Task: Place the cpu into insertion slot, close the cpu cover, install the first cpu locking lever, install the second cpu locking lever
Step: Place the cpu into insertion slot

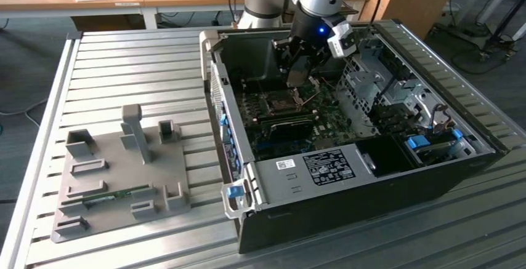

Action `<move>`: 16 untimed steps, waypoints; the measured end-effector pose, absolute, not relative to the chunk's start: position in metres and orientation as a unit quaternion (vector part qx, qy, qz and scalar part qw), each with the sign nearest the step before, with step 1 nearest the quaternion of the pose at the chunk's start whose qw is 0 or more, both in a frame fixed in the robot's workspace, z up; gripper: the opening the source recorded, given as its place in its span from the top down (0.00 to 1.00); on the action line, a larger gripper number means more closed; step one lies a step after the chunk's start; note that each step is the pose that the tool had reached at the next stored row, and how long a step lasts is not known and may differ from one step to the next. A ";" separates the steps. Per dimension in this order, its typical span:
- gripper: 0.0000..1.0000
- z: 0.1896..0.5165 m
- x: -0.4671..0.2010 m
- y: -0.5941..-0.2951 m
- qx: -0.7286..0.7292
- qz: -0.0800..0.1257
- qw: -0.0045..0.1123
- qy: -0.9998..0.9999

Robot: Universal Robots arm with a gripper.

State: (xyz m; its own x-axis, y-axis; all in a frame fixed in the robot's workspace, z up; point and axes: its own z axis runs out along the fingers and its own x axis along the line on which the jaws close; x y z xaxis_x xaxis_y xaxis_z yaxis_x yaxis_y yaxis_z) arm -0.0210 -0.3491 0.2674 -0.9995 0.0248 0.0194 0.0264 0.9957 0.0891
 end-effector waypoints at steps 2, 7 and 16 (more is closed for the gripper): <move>0.46 0.267 -0.021 -0.349 -0.013 -0.045 0.009 -0.999; 0.46 0.266 -0.021 -0.349 -0.030 -0.045 0.008 -0.999; 0.46 0.265 -0.021 -0.349 -0.081 -0.045 0.006 -0.996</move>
State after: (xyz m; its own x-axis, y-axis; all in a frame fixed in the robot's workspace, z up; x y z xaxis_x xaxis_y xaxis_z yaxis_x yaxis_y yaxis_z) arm -0.0211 -0.3490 0.2652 -0.9869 0.1603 0.0193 0.1614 0.9828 0.0893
